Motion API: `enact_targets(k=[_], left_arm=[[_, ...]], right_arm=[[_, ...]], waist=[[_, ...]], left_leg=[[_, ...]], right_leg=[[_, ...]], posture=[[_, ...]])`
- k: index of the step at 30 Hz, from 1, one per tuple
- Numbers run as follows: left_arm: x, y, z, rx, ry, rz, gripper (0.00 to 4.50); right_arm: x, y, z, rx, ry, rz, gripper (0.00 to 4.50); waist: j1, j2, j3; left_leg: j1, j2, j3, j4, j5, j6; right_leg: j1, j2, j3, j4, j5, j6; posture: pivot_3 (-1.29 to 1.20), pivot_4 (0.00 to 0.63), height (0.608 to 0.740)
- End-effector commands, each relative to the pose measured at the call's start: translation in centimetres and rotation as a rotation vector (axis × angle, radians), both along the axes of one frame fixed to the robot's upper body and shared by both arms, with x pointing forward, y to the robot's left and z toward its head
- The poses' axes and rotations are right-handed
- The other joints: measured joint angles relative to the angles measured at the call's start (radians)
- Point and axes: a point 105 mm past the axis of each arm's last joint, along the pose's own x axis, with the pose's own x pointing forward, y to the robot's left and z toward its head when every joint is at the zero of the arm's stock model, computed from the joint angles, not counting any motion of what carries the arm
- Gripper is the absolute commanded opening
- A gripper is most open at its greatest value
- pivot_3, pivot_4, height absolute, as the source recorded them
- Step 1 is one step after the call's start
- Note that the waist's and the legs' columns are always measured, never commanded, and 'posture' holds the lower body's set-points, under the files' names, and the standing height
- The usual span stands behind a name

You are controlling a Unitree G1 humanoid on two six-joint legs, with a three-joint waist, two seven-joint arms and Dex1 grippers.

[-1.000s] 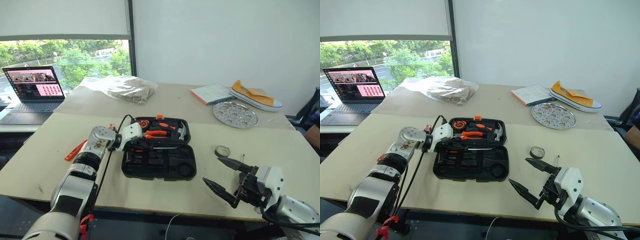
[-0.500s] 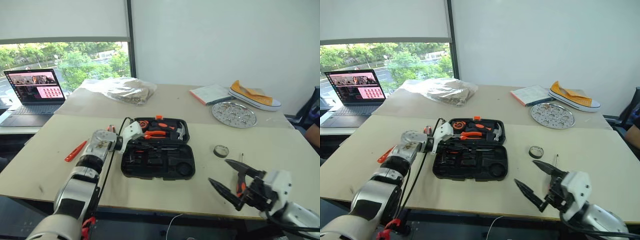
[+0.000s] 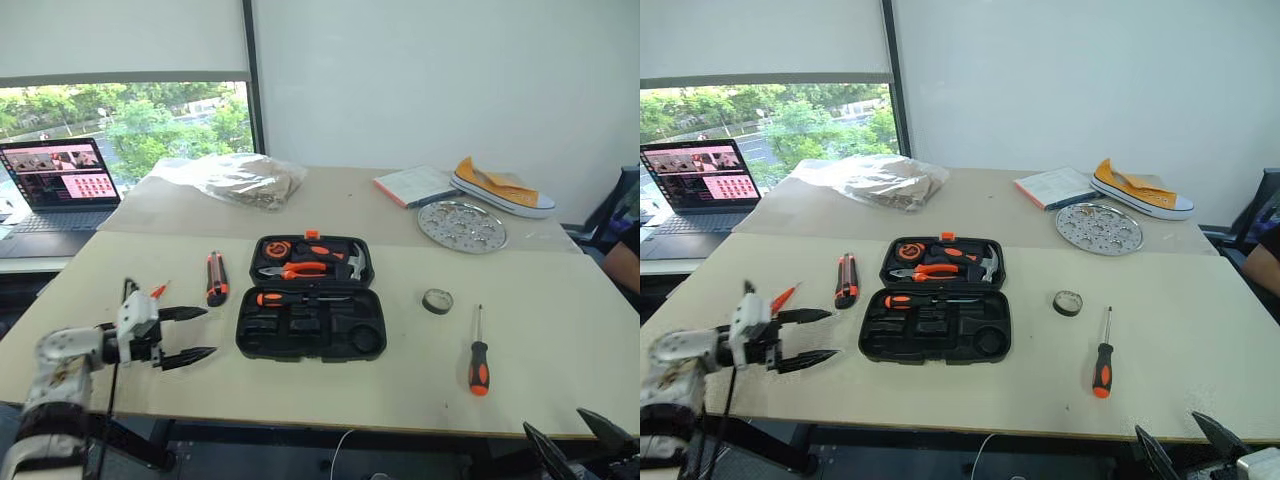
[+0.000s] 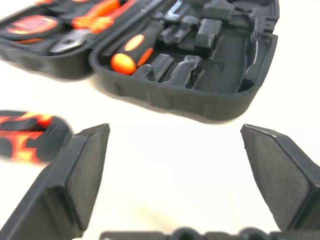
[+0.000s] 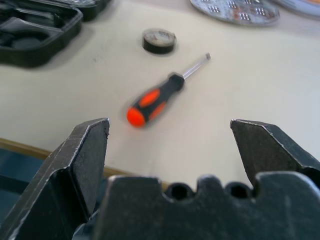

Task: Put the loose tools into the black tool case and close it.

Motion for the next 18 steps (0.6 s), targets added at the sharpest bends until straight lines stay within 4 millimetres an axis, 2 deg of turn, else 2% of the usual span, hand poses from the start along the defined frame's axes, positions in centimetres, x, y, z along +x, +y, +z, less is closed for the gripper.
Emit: enact_targets(k=[1,8,13,15,16,17,18], left_arm=[[-0.4,-2.0,1.9,-0.064,-0.042,-0.063,4.38],[-1.0,-4.9,3.0,-0.107,-0.047,-0.139,4.38],[-1.6,-5.7,3.3,-0.108,-0.054,-0.156,4.38],[-1.9,-6.0,3.3,-0.107,-0.056,-0.158,4.50],[-2.1,-6.0,3.4,-0.106,-0.057,-0.158,4.50],[-2.2,-6.0,3.4,-0.102,-0.059,-0.156,4.50],[-2.3,-5.9,3.5,-0.100,-0.061,-0.150,4.50]], right_arm=[[3.9,1.3,1.9,0.040,-0.014,0.030,4.50],[10.7,3.2,1.1,0.080,0.218,0.082,4.50],[12.6,2.6,-1.4,0.061,0.423,-0.022,4.50],[12.6,1.9,-2.2,0.031,0.489,-0.077,3.97],[12.5,1.6,-2.4,0.021,0.511,-0.097,3.87],[12.5,1.2,-2.3,0.011,0.515,-0.127,3.35],[12.4,0.7,-2.2,-0.006,0.520,-0.149,3.08]], waist=[[0.000,0.000,0.001],[0.001,0.000,0.001],[0.005,0.000,0.001],[0.003,-0.001,0.000],[0.001,-0.003,-0.001],[0.000,-0.004,-0.002],[0.000,-0.005,-0.002]], left_leg=[[0.001,0.000,0.000,0.001,0.000,-0.001],[0.006,0.003,0.000,0.001,0.002,-0.003],[0.004,0.003,-0.002,-0.004,0.002,-0.003],[0.003,0.003,-0.002,-0.004,0.002,-0.003],[0.003,0.003,-0.002,-0.004,0.002,-0.003],[0.001,0.003,-0.002,-0.004,0.002,-0.002],[0.001,0.003,-0.002,-0.004,0.001,-0.002]], right_leg=[[0.001,0.000,0.000,0.000,0.000,0.000],[0.006,0.004,-0.001,0.001,0.000,-0.005],[0.003,0.005,-0.002,0.001,-0.001,-0.007],[0.002,0.005,-0.002,0.001,-0.001,-0.006],[0.003,0.005,-0.002,0.001,-0.001,-0.006],[0.003,0.005,-0.002,0.000,0.000,-0.005],[0.004,0.005,-0.002,-0.003,0.000,-0.005]], posture=[[0.00,0.150,0.740],[0.00,0.150,0.740],[0.00,0.150,0.740],[0.00,0.150,0.740],[0.00,0.150,0.740],[0.00,0.150,0.740],[0.00,0.150,0.740]])
